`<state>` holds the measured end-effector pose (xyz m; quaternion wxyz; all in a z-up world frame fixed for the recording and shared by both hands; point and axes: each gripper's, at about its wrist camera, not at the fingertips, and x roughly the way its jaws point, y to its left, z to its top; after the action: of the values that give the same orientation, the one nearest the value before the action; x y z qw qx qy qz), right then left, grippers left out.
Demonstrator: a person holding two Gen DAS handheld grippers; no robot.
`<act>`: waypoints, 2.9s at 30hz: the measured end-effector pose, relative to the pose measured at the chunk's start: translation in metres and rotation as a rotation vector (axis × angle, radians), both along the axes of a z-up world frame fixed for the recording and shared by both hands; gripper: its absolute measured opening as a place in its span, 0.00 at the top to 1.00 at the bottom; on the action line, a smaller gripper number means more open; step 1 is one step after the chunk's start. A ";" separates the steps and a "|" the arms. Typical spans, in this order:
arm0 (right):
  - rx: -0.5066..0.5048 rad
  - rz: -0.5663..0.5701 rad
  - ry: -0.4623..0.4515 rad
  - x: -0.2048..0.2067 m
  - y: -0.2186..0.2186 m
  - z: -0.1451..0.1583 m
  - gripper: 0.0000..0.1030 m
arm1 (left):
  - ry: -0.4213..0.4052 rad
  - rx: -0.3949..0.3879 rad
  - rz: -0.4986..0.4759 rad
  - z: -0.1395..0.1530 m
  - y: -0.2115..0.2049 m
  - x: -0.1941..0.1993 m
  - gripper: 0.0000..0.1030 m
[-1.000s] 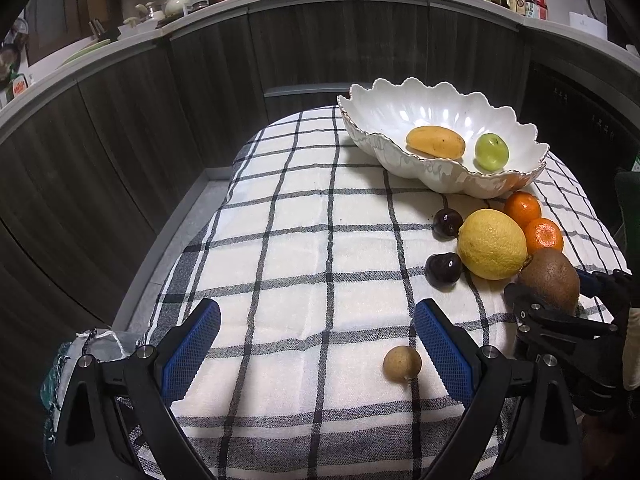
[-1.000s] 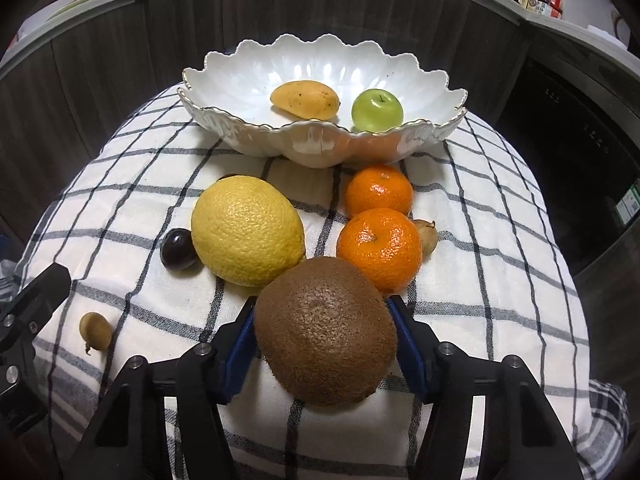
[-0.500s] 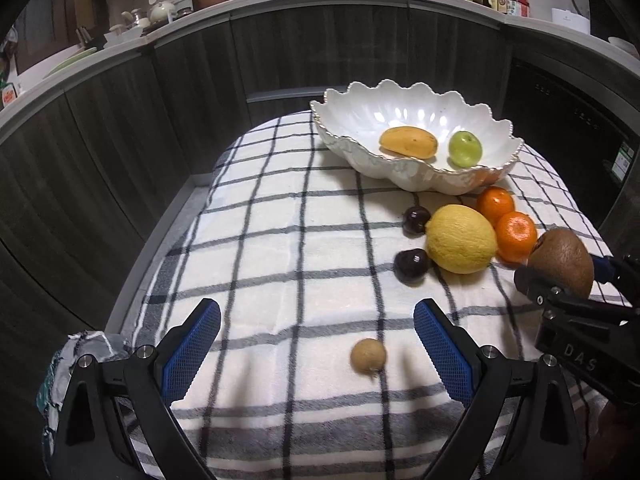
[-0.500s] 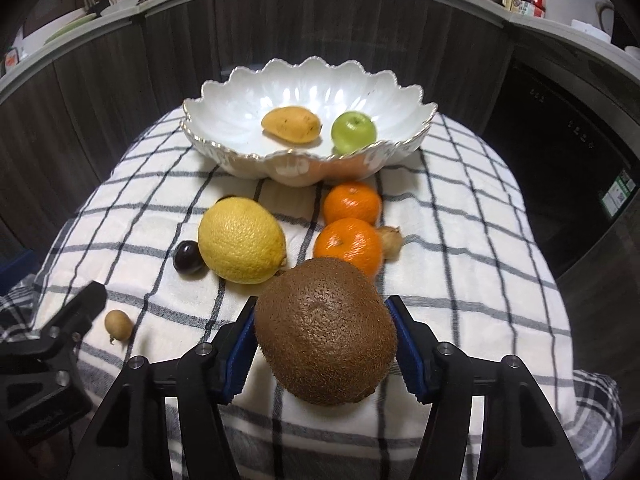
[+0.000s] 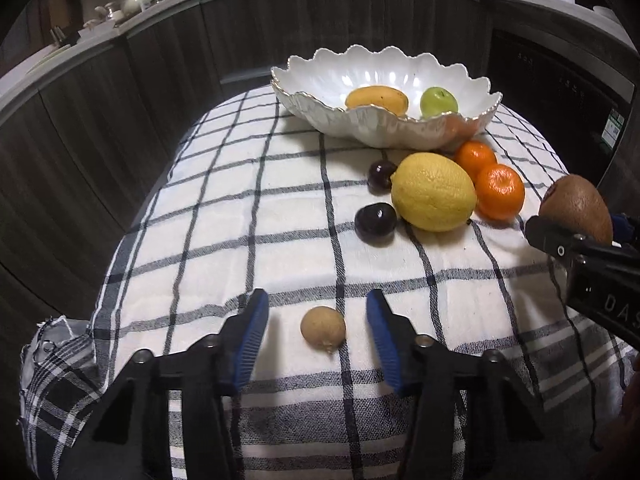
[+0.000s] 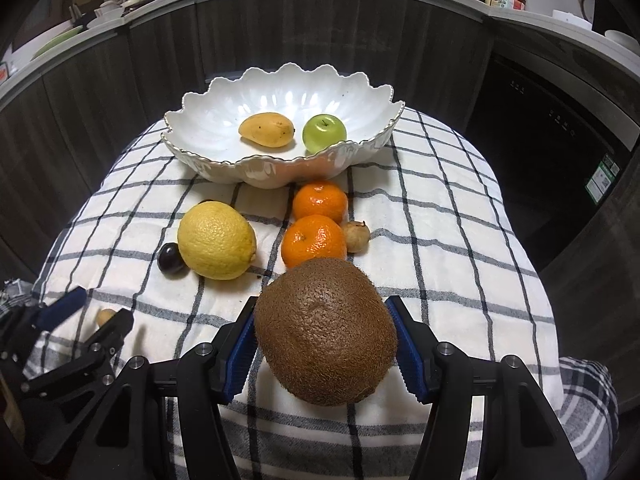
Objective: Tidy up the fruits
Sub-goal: 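Grasp the small brown fruit with the left tool while the right tool grasps the kiwi, then carry the small brown fruit and kiwi over the bowl and release them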
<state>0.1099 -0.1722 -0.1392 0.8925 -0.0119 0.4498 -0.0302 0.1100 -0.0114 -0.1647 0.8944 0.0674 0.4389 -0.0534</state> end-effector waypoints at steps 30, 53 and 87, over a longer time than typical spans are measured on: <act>0.014 -0.003 -0.043 0.006 -0.004 0.021 0.40 | -0.028 -0.016 -0.034 0.023 0.000 0.006 0.77; 0.004 0.030 -0.176 0.108 -0.020 0.068 0.40 | -0.206 -0.054 -0.109 0.085 -0.034 0.136 0.77; -0.056 -0.016 -0.103 0.195 -0.036 0.043 0.22 | -0.056 -0.029 -0.087 0.047 -0.046 0.218 0.44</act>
<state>0.3050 -0.2087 -0.0962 0.9136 -0.0314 0.4022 -0.0506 0.3284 -0.0578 -0.1173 0.9040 0.0747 0.4097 -0.0966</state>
